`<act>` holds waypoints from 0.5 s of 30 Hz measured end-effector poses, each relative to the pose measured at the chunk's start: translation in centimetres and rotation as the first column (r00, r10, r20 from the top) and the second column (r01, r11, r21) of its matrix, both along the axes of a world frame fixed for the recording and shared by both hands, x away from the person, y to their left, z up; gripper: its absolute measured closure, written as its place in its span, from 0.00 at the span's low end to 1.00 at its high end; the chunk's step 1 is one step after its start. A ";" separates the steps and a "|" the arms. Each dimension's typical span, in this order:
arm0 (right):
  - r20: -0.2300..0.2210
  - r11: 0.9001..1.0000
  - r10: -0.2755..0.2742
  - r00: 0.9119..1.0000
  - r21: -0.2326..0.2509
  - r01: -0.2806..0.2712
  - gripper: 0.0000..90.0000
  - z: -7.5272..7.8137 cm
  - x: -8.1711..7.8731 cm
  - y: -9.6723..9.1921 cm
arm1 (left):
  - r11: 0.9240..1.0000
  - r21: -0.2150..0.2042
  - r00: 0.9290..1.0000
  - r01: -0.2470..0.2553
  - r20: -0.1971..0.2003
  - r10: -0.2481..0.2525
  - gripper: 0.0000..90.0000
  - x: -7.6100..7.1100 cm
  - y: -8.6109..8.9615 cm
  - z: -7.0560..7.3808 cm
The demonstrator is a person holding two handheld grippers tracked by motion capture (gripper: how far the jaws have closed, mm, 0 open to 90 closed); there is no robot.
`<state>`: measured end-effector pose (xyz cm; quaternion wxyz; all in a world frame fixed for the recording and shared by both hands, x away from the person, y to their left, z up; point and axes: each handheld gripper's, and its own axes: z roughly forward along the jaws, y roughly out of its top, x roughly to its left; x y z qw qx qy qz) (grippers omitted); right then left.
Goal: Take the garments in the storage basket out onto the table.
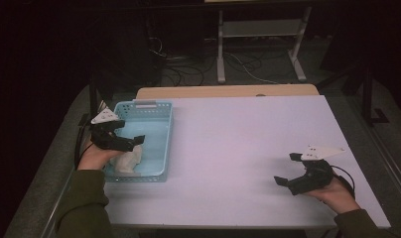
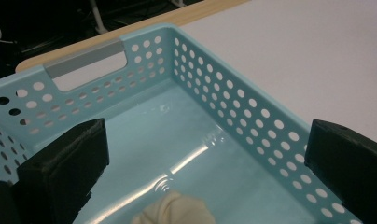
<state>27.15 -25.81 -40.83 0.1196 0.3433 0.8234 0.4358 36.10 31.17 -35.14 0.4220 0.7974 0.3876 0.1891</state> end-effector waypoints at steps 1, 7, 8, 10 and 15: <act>-0.002 1.000 -0.001 1.000 0.000 0.001 0.00 0.0 0.0 0.0 | 1.000 0.003 1.000 -0.002 -0.001 0.002 0.00 0.0 0.1 0.0; 0.002 1.000 0.002 1.000 -0.002 -0.002 0.00 0.0 0.0 0.0 | 1.000 0.020 1.000 -0.001 -0.012 0.001 0.00 -0.1 0.4 -0.2; 0.000 1.000 0.003 1.000 -0.003 -0.003 0.00 0.0 0.0 0.0 | 1.000 0.024 1.000 -0.002 -0.015 0.002 0.00 -0.1 0.4 -0.3; 0.000 1.000 0.002 1.000 -0.003 -0.002 0.00 0.0 0.0 0.0 | 0.999 0.032 1.000 0.000 -0.022 0.000 0.00 -0.1 0.5 -0.3; -0.003 1.000 0.000 1.000 0.000 0.000 0.00 0.0 0.0 0.0 | 0.999 0.047 0.999 -0.001 -0.032 0.003 0.00 -0.1 0.6 -0.6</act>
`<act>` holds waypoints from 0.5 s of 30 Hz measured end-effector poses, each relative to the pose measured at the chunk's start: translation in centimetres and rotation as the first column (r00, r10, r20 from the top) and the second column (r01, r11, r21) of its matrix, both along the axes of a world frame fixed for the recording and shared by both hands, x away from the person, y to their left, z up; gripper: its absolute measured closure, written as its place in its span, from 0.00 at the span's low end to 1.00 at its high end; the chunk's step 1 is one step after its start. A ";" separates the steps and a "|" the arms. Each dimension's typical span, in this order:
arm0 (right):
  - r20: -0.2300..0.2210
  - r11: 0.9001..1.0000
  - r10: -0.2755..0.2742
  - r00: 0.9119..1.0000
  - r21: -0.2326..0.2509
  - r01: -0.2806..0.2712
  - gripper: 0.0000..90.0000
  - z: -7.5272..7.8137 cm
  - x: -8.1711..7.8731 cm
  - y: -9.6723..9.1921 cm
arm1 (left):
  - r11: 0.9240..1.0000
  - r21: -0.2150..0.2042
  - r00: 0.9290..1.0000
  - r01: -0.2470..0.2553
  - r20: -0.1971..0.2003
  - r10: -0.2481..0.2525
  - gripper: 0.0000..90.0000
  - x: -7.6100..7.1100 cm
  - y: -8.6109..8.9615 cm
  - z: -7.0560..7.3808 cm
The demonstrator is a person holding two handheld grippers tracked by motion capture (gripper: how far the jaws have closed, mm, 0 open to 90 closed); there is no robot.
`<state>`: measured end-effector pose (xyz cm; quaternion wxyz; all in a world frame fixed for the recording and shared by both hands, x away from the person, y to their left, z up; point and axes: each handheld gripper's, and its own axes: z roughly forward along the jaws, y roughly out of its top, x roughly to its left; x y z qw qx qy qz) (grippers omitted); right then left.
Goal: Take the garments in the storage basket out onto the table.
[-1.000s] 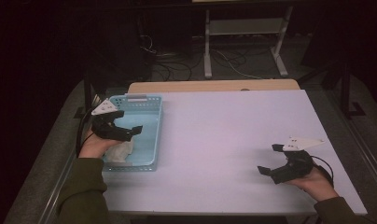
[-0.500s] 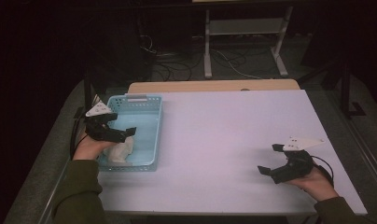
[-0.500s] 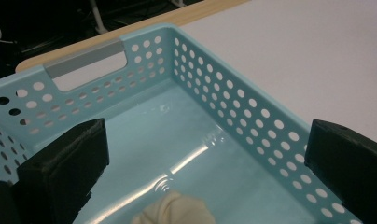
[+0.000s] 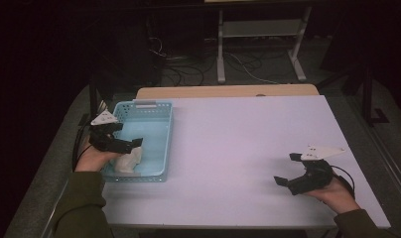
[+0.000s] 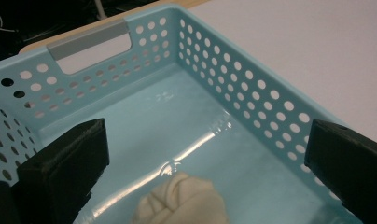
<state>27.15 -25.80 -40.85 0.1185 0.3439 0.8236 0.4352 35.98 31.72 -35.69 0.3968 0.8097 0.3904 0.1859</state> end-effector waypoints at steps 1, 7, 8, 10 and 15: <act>0.000 1.000 0.000 1.000 0.001 0.000 0.00 0.0 0.0 0.0 | 1.000 0.007 1.000 0.001 -0.005 -0.001 0.00 0.0 0.0 -0.1; 0.002 1.000 0.000 1.000 0.000 0.000 0.00 0.0 0.0 0.0 | 0.999 0.039 1.000 -0.004 -0.025 0.005 0.00 -0.2 0.3 -0.5; 0.002 1.000 0.000 1.000 0.000 0.000 0.00 0.0 0.0 0.0 | 0.999 0.039 1.000 -0.004 -0.025 0.005 0.00 -0.2 0.3 -0.5; -0.001 1.000 -0.002 1.000 0.001 0.002 0.00 0.0 0.0 0.0 | 0.999 0.045 1.000 -0.004 -0.031 0.005 0.00 -0.2 0.3 -0.7; -0.001 1.000 -0.001 1.000 0.001 0.001 0.00 0.0 0.0 0.0 | 0.998 0.062 0.999 -0.002 -0.043 0.004 0.00 -0.2 0.5 -0.9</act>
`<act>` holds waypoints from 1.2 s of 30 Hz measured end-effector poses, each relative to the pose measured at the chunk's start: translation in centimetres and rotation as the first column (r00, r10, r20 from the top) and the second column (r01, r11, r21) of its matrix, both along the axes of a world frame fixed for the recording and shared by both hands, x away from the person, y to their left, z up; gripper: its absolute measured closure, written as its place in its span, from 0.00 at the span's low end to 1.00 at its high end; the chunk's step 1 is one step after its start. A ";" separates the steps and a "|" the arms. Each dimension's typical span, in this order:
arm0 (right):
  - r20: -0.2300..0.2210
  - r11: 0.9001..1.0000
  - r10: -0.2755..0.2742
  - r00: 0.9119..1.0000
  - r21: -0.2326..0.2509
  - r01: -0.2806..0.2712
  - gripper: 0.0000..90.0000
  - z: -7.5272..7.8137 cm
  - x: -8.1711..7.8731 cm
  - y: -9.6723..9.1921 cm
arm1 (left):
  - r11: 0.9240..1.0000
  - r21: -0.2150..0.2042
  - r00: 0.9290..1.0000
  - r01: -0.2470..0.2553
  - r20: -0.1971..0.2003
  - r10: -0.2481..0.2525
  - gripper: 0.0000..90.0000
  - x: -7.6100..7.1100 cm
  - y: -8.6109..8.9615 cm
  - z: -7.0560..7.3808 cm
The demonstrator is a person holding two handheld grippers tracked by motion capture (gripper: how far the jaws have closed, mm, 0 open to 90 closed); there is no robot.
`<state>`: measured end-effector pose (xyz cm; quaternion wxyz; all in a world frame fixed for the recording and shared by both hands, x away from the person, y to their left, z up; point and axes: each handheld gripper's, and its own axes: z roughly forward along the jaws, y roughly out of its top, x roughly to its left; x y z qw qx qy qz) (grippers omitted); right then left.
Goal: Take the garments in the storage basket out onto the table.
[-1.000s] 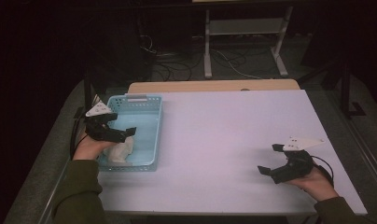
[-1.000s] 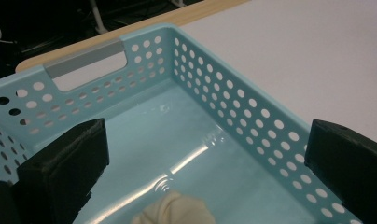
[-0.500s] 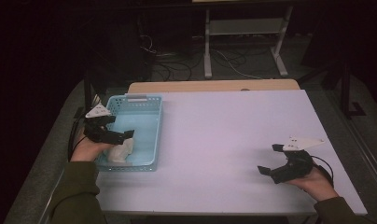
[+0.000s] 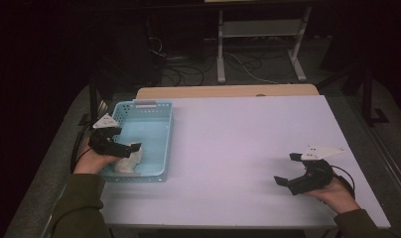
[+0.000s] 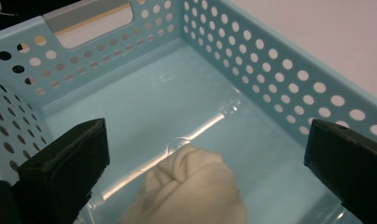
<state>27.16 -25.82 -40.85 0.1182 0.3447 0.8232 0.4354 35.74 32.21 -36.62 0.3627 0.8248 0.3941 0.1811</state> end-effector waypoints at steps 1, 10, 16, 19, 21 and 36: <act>0.000 1.000 0.001 1.000 0.000 -0.001 0.00 0.0 0.0 0.0 | 1.000 0.004 1.000 0.001 -0.003 -0.001 0.00 0.0 0.1 0.0; 0.004 1.000 0.002 1.000 0.001 -0.002 0.00 0.0 0.0 0.0 | 1.000 0.030 1.000 -0.004 -0.018 0.004 0.00 -0.1 0.2 -0.3; 0.003 1.000 0.001 1.000 0.000 -0.001 0.00 0.0 -0.1 0.1 | 0.997 0.075 0.998 0.010 -0.058 -0.005 0.02 -0.1 0.4 -0.5; 0.003 1.000 0.001 1.000 -0.001 -0.001 0.00 0.0 0.0 0.1 | 0.996 0.088 0.998 0.013 -0.068 -0.007 0.06 -0.2 0.5 -0.5; 0.002 1.000 0.002 1.000 -0.003 -0.002 0.00 0.0 0.0 0.1 | 0.993 0.116 0.996 0.017 -0.085 -0.008 0.07 -0.1 0.5 -0.6; 0.001 1.000 0.002 1.000 -0.005 -0.002 0.00 0.0 0.0 0.1 | 0.975 0.211 0.983 0.064 -0.183 -0.025 0.15 0.3 0.3 -1.8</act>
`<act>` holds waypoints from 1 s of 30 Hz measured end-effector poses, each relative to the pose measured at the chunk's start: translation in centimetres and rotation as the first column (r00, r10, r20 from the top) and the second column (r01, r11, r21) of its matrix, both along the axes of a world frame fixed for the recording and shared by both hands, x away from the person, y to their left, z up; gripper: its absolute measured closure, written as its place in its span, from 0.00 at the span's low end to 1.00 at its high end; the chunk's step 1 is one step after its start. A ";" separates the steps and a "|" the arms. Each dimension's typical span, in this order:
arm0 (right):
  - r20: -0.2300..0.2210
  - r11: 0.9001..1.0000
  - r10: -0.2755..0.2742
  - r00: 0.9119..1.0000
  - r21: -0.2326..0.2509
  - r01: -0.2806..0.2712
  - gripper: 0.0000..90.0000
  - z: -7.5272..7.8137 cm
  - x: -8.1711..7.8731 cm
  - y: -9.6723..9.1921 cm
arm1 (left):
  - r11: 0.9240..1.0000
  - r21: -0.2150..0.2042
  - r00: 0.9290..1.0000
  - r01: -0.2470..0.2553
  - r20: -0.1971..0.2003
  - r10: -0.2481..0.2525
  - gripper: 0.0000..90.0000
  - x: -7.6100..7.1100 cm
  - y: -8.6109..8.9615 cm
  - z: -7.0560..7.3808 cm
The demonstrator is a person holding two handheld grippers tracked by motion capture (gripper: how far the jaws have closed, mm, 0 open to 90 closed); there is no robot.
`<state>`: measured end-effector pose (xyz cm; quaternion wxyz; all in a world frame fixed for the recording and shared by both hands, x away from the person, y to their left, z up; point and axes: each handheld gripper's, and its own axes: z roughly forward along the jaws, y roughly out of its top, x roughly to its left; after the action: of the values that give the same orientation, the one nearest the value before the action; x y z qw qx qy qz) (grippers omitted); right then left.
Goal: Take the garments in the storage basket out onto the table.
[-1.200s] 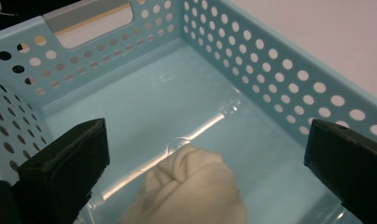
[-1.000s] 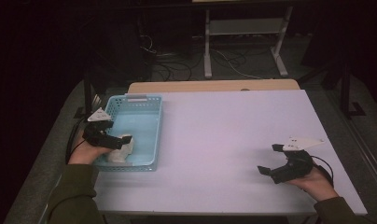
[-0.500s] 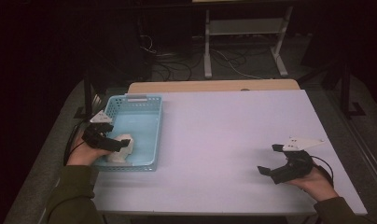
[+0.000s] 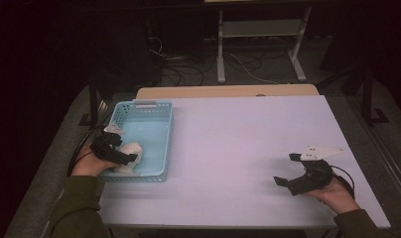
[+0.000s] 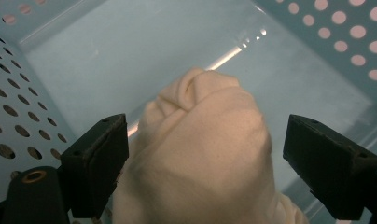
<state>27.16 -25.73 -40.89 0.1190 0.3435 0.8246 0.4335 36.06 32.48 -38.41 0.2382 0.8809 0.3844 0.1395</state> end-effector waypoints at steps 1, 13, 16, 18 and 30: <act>0.001 1.000 0.001 1.000 0.001 -0.001 0.00 0.0 0.0 0.0 | 1.000 0.000 1.000 -0.001 -0.004 0.001 0.15 0.0 0.0 -0.1; 0.001 1.000 0.000 1.000 -0.001 0.000 0.00 0.0 0.0 0.0 | 0.996 0.092 0.998 0.010 -0.055 -0.005 0.17 0.5 -0.7 -0.7; -0.003 1.000 0.001 1.000 0.000 -0.001 0.00 0.0 0.0 0.1 | 0.993 0.118 0.998 0.014 -0.064 -0.007 0.18 0.6 -0.9 -0.8; -0.003 1.000 0.001 1.000 0.000 -0.001 0.00 0.0 0.0 0.1 | 0.991 0.131 0.998 0.015 -0.069 -0.006 0.19 0.6 -1.1 -0.9; 0.000 1.000 0.002 1.000 -0.002 -0.002 0.00 0.0 0.0 0.1 | 0.983 0.181 0.996 0.028 -0.083 -0.013 0.24 0.8 -1.5 -1.3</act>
<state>27.16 -25.68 -40.89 0.1187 0.3425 0.8253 0.4329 36.83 30.97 -39.68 0.1424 0.9078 0.3704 0.1357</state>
